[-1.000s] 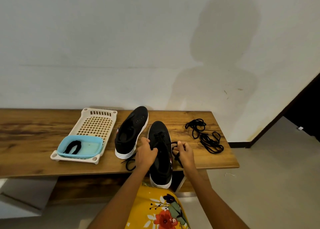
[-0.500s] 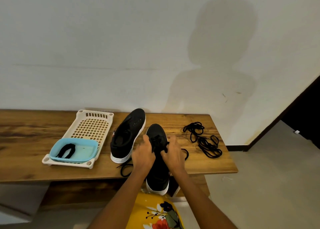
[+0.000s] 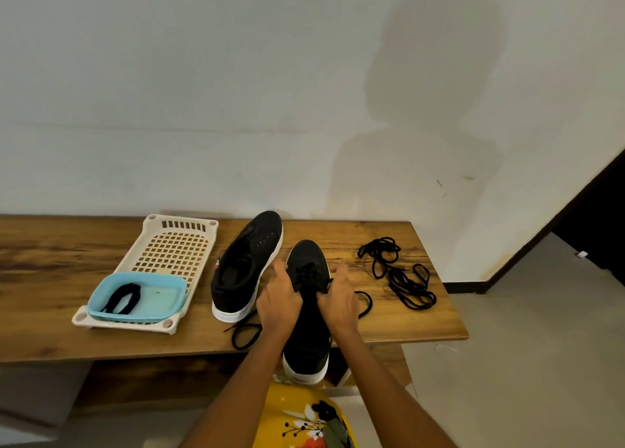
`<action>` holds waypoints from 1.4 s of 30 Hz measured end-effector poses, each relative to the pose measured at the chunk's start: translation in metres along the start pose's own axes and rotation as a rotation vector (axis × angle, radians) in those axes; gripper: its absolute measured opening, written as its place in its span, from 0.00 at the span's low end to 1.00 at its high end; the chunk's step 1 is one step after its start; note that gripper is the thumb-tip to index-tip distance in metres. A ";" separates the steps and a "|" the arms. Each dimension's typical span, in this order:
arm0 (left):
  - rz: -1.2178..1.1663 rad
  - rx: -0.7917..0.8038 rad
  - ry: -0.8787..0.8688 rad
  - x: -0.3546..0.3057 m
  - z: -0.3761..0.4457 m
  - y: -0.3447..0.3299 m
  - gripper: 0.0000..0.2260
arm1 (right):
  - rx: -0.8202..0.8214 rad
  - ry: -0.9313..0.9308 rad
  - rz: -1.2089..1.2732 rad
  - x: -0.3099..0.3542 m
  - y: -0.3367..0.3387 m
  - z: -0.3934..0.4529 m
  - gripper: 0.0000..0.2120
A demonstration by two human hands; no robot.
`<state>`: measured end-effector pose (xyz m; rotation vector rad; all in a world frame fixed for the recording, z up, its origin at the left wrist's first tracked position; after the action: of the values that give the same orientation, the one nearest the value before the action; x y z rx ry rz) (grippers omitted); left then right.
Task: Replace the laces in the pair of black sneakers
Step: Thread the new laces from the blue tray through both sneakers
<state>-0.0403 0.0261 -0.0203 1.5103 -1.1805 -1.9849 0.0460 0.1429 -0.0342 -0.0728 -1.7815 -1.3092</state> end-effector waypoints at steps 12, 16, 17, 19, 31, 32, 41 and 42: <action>-0.186 0.307 -0.042 0.023 0.005 -0.014 0.17 | 0.431 0.053 0.364 -0.022 0.012 0.008 0.16; -0.473 0.431 0.121 0.024 0.006 -0.007 0.18 | 0.416 -0.037 0.467 -0.028 0.033 0.006 0.19; -0.535 0.408 0.174 0.023 0.008 0.002 0.18 | 0.417 -0.056 0.513 -0.026 0.040 0.006 0.19; -0.533 0.332 0.180 0.015 0.017 0.025 0.17 | 0.397 -0.060 0.603 -0.013 0.057 0.010 0.18; -0.502 0.492 -0.267 -0.164 0.014 0.153 0.07 | 0.415 0.311 0.996 0.170 0.186 -0.006 0.20; -0.514 0.464 -0.271 -0.171 0.014 0.162 0.08 | 0.398 0.310 1.000 0.177 0.192 -0.007 0.23; -0.745 0.367 -0.132 -0.174 0.013 0.205 0.12 | 0.365 0.214 0.481 0.161 0.162 -0.015 0.18; -0.769 0.353 -0.124 -0.172 0.014 0.208 0.12 | 0.400 0.269 0.378 0.163 0.154 -0.023 0.16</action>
<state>-0.0307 0.0360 0.2496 2.3142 -1.1422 -2.4524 0.0424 0.1219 0.1898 -0.0091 -1.6643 -0.6496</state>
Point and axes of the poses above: each hand's wrist, its own z-axis towards the middle knuckle, its own y-axis out of the back of the hand, x = y × z, the point moved 8 cm from there along z, towards the middle knuckle, and after that the axes turned 1 degree about -x, right-handed, at the moved point
